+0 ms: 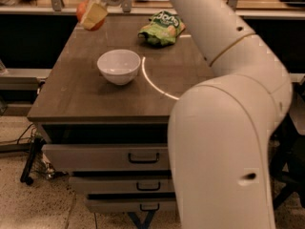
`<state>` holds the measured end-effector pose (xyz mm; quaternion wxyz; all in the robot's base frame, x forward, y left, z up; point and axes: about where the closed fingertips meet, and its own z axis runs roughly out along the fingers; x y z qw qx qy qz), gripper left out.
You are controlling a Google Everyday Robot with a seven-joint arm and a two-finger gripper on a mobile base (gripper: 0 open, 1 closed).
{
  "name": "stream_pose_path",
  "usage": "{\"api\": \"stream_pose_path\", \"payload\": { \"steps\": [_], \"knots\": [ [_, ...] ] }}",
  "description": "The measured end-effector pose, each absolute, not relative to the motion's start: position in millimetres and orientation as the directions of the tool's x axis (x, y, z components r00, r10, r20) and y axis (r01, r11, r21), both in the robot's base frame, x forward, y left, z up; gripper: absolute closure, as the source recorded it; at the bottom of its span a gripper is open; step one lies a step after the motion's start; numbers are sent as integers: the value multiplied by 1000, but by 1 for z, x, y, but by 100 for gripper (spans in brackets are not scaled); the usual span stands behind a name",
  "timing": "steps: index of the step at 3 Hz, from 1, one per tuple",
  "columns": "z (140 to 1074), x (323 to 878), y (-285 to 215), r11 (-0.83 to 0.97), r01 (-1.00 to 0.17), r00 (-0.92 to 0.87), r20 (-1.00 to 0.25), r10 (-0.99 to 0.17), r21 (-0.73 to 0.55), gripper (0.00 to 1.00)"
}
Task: Pick apple from white bowl and place on counter
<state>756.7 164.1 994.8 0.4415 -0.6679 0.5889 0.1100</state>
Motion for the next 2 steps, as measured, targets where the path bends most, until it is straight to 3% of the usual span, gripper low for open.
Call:
{"api": "stream_pose_path", "payload": {
  "steps": [2],
  "knots": [
    [944,789,198,84,-896,227,-613,-757,-435,100]
  ]
}}
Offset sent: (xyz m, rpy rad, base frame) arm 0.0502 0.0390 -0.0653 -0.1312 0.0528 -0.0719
